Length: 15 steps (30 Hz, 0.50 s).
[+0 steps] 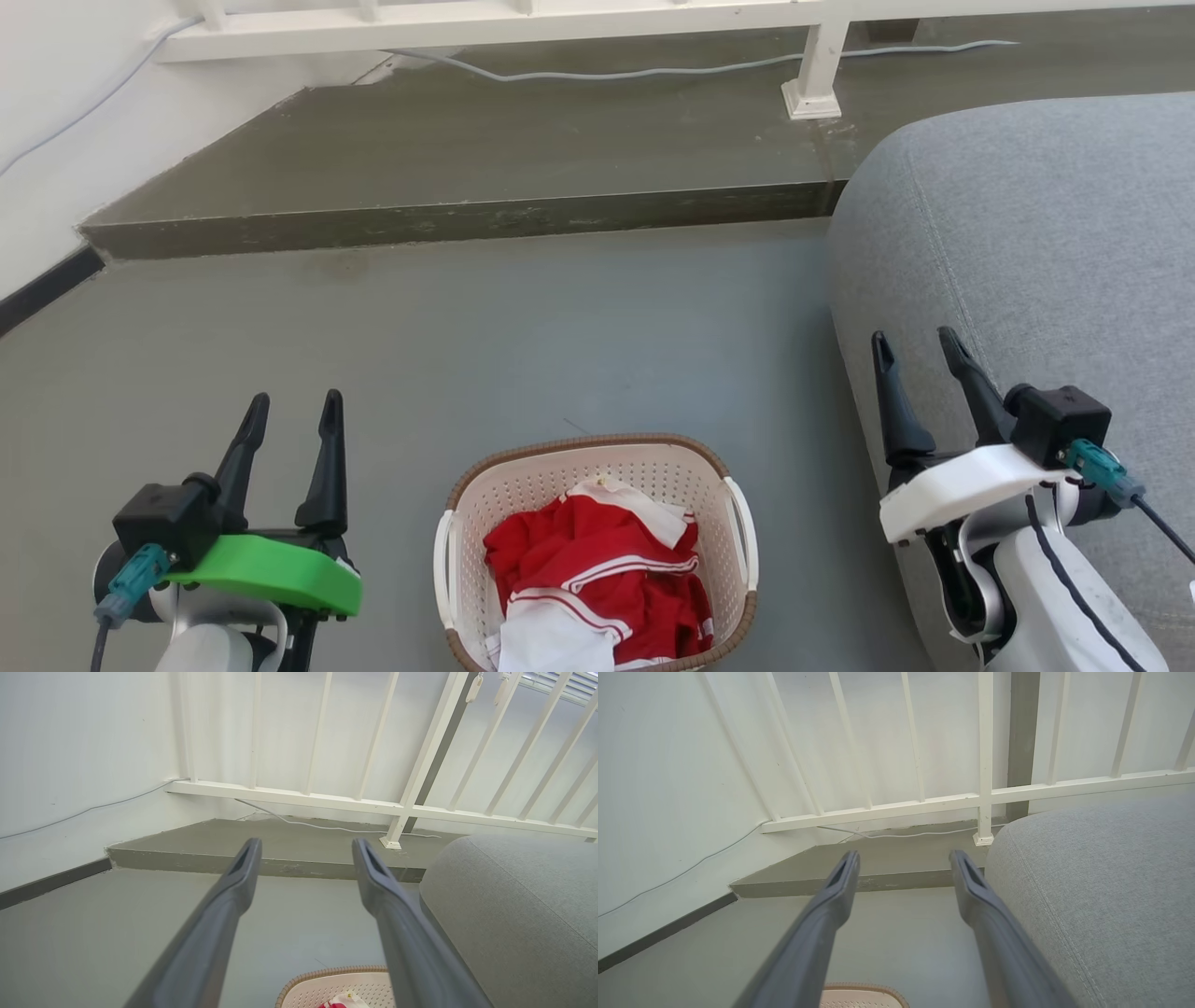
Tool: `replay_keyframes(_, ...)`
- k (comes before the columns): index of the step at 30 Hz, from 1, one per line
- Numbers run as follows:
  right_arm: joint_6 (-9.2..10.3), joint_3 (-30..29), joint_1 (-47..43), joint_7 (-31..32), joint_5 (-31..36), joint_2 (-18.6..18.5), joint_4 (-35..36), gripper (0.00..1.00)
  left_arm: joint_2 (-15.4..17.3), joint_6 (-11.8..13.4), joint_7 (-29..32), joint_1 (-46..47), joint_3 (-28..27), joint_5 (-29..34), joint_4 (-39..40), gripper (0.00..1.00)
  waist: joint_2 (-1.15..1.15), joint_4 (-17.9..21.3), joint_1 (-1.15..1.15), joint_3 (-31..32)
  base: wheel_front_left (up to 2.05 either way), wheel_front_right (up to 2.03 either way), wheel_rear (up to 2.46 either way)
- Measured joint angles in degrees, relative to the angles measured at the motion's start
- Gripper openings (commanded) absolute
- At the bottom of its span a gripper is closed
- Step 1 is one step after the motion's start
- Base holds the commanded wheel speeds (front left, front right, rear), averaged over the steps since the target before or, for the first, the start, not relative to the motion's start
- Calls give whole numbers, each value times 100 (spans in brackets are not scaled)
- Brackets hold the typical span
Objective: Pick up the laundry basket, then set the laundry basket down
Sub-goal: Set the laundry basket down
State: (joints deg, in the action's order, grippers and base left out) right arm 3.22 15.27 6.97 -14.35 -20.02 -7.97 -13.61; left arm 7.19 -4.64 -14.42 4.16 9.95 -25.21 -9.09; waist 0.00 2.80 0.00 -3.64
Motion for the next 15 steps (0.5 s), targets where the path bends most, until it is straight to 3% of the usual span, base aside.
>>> replay_keyframes(15,-166,-175,-69,0,201,83,10,100,-140,-122,0,-85,-199,221,9,100,0,20,0,0,0,0,0)
